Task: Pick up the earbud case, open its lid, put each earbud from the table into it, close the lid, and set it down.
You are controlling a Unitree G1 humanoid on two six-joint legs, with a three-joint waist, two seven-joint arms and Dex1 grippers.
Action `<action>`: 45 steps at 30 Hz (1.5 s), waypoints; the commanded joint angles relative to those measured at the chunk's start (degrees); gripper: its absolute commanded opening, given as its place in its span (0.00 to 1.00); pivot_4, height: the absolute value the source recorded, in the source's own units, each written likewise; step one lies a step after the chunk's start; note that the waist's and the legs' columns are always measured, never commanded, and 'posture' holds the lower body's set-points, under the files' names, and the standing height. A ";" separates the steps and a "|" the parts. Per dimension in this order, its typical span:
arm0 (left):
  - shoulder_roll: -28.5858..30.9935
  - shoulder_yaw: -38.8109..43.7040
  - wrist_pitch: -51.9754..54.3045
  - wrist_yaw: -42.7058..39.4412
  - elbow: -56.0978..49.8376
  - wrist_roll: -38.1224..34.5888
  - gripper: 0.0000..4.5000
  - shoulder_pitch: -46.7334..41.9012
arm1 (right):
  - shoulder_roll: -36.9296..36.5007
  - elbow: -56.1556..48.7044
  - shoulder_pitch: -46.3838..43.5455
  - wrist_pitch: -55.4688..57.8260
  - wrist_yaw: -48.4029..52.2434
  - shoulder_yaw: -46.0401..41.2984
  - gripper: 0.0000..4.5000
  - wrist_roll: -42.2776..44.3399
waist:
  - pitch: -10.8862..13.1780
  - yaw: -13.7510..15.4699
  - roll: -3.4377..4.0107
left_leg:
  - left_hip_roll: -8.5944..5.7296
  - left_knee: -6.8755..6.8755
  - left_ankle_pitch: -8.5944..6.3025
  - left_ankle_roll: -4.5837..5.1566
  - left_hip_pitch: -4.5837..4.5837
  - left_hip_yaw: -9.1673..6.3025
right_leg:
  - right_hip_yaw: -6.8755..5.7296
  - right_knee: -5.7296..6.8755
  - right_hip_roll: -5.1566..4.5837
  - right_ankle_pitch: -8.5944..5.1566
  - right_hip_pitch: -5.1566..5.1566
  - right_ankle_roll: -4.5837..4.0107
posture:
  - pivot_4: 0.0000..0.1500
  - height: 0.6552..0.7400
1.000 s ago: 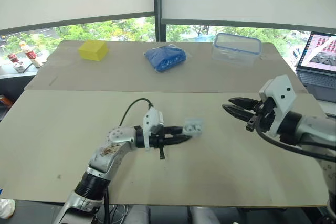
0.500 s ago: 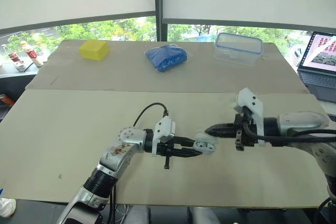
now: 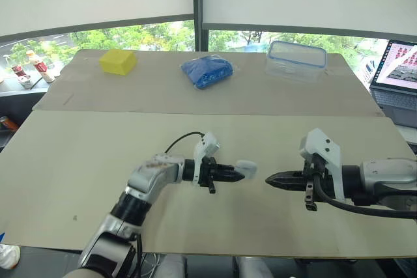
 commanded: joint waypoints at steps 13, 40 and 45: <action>-1.02 -2.48 -22.70 -6.89 -1.46 5.63 0.12 2.79 | 6.86 -0.42 -3.83 -6.49 -9.56 2.09 0.00 -7.06 | 0.00 0.31 0.01 | 0.00 0.00 0.01 -0.03 -0.03 0.01 | 0.02 -0.02 -0.03 0.02 -0.01 -0.03 | 1.00 0.29; -2.42 -1.99 -11.11 -3.03 -2.80 4.46 0.12 2.49 | 4.52 -1.58 -1.41 -6.15 -8.98 6.53 0.00 -10.97 | 0.01 0.24 0.01 | -0.01 0.01 0.01 -0.01 -0.03 0.00 | 0.02 -0.01 -0.02 0.01 -0.01 -0.02 | 1.00 0.29; -3.00 -0.25 1.06 -1.79 3.96 2.00 0.12 -2.56 | 2.89 -1.31 0.40 -8.69 -7.68 6.53 0.00 -14.15 | 0.01 0.13 0.01 | -0.02 0.01 0.01 -0.01 -0.02 0.00 | 0.01 -0.01 -0.02 0.00 -0.01 0.00 | 1.00 0.29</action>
